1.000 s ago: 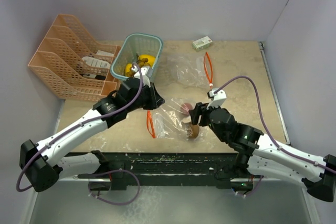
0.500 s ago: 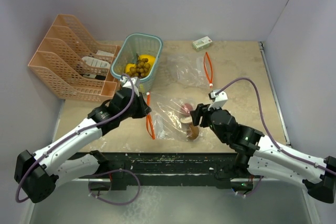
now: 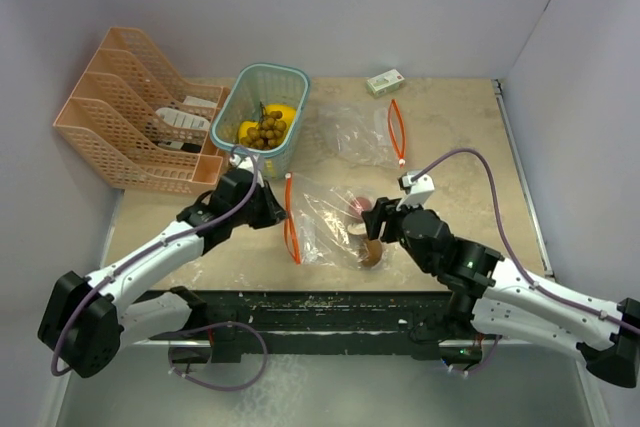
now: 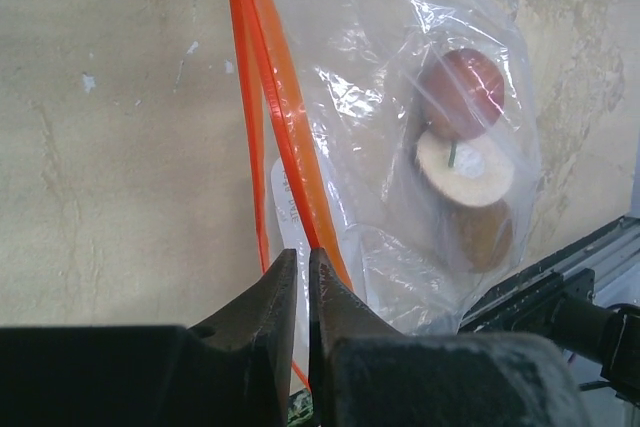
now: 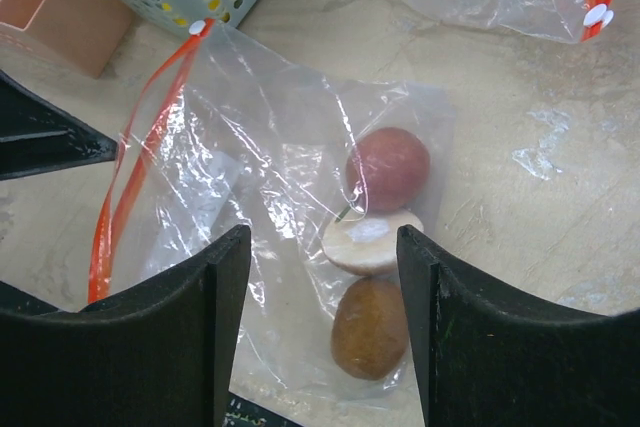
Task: Open the zip-top bag and remove the fake food
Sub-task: Adjust the zipper food storage bag at the center of the board.
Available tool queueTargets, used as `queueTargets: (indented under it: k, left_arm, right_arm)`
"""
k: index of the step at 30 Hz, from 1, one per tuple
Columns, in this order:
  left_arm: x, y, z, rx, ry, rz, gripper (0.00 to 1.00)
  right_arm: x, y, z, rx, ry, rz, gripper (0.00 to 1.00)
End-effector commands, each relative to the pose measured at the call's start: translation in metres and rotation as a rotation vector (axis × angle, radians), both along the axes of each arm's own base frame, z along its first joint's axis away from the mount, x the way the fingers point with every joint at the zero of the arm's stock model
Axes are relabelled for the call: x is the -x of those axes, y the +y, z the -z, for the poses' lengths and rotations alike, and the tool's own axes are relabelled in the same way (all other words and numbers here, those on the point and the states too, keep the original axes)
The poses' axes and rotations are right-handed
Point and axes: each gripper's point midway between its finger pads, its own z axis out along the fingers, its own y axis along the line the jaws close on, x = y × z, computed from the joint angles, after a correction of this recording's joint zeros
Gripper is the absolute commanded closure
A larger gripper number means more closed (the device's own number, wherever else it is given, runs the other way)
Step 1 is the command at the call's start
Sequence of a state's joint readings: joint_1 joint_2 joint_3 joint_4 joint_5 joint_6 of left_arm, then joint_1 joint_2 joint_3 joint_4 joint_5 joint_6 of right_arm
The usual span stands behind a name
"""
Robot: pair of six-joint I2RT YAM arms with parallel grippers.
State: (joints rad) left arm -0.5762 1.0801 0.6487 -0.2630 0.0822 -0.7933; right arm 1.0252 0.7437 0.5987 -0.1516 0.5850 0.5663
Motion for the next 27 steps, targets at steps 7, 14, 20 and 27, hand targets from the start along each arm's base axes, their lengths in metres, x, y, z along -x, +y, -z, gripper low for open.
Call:
queueTargets:
  k: [7, 14, 20, 27]
  left_arm:
    - [-0.014, -0.026, -0.008, 0.113, -0.037, 0.05, 0.9]
    - [-0.009, -0.016, 0.001, 0.066, -0.031, 0.038, 0.9]
    - [-0.008, -0.004, 0.005, 0.019, -0.034, 0.004, 0.9]
    - [-0.01, -0.004, 0.005, 0.026, -0.023, 0.005, 0.9]
  right_arm:
    - [-0.004, -0.002, -0.001, -0.024, -0.01, 0.033, 0.38]
    - [-0.005, -0.002, 0.001, -0.019, -0.008, 0.034, 0.38]
    - [-0.006, 0.0, 0.003, -0.017, -0.005, 0.031, 0.39]
    - [-0.007, 0.001, 0.004, -0.019, -0.001, 0.031, 0.39]
